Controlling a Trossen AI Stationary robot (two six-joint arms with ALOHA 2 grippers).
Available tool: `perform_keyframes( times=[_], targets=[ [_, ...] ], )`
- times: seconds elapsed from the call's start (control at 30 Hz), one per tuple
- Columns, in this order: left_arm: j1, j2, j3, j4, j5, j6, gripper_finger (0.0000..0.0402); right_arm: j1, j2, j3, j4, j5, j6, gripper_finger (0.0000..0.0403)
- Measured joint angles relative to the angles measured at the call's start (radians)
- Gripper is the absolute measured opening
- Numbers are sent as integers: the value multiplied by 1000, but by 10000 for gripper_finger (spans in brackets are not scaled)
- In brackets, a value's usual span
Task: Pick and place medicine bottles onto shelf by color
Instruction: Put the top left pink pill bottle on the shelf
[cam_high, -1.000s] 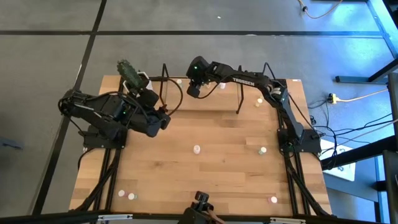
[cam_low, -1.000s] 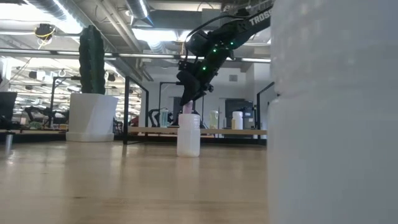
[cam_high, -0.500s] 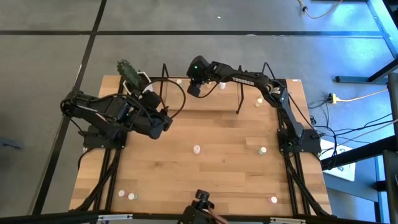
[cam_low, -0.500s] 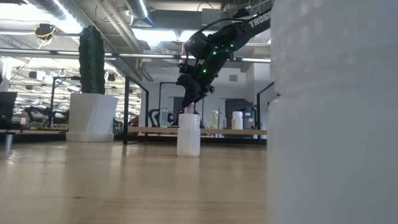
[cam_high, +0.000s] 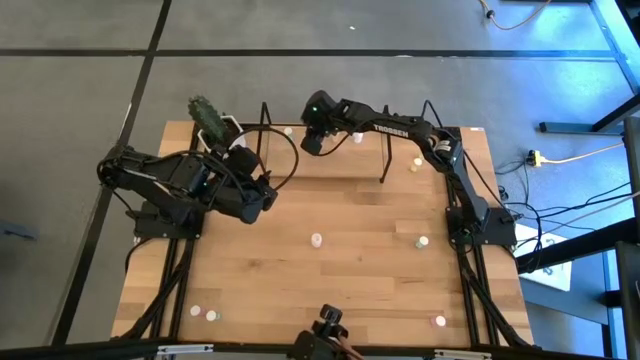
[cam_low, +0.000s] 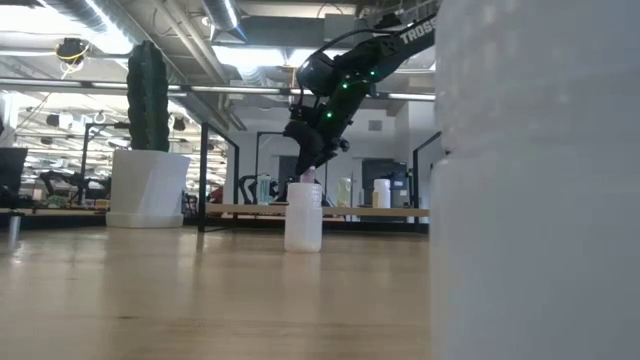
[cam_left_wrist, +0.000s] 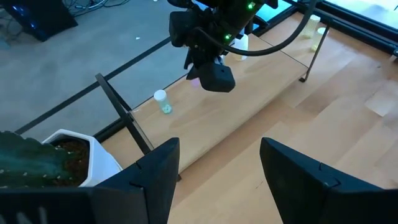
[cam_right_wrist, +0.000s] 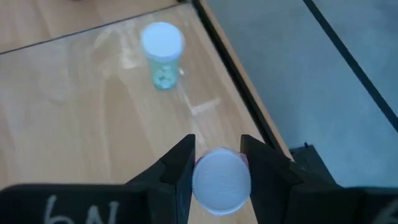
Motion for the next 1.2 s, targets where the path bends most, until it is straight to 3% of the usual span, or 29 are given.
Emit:
perform_keyframes(
  times=[0.3, 0.77, 1.2],
  targets=[
    [0, 0, 0, 0, 0, 0, 218, 0, 0, 0, 0, 17, 31, 123],
    [0, 0, 0, 0, 0, 0, 218, 0, 56, 2, 49, -27, -72, 123],
    [0, 0, -1, -1, 0, 0, 218, 0, 58, 2, 52, -28, -17, 124]
  ],
)
